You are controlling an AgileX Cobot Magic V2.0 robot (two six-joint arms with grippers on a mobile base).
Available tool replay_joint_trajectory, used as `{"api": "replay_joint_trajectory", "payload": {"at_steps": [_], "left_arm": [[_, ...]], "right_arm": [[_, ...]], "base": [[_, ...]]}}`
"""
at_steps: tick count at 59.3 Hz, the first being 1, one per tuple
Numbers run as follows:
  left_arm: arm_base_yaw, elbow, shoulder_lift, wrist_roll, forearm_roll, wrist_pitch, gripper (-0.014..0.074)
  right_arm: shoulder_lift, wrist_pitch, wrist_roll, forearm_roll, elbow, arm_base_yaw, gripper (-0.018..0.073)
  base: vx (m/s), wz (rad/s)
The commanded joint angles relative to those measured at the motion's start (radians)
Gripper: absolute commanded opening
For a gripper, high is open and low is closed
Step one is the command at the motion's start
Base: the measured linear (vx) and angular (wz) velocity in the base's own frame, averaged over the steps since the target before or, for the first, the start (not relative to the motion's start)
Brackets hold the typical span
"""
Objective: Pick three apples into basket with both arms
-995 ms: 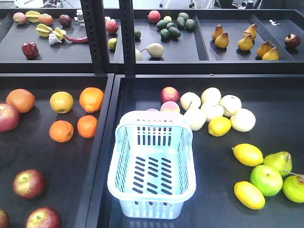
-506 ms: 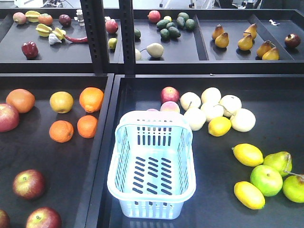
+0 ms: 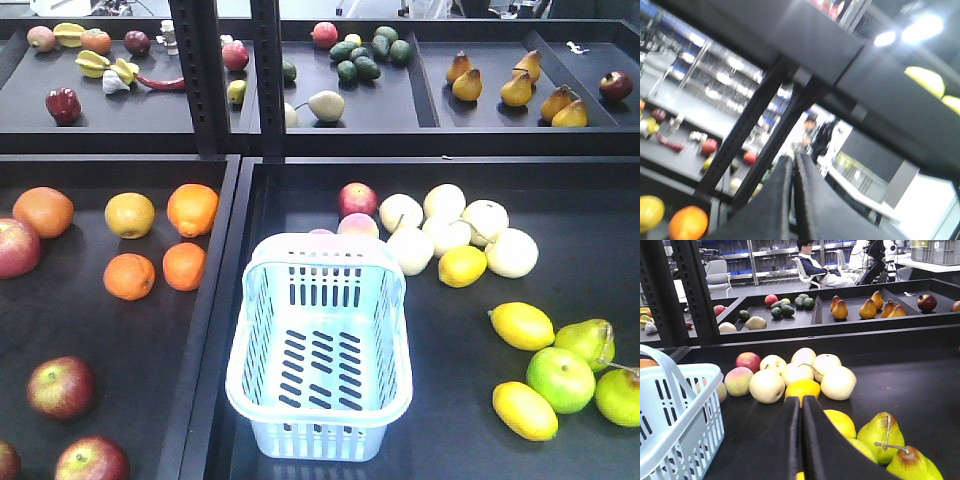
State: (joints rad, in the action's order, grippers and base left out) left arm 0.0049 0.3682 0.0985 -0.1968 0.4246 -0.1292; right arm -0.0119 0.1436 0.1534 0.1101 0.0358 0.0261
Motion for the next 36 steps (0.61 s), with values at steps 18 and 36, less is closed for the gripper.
{"api": "replay_joint_trajectory", "payload": {"at_steps": [18, 36], "left_arm": [[0.001, 0.298, 0.314, 0.230, 0.037, -0.060, -0.0001], [-0.068, 0.587, 0.626, 0.820, 0.423, -0.314, -0.0001]], "right_arm": [[0.012, -0.078, -0.011, 0.013, 0.005, -0.006, -0.0005], [0.012, -0.078, -0.011, 0.013, 0.005, -0.006, -0.0005]], "base": [[0.00, 0.00], [0.00, 0.00]]}}
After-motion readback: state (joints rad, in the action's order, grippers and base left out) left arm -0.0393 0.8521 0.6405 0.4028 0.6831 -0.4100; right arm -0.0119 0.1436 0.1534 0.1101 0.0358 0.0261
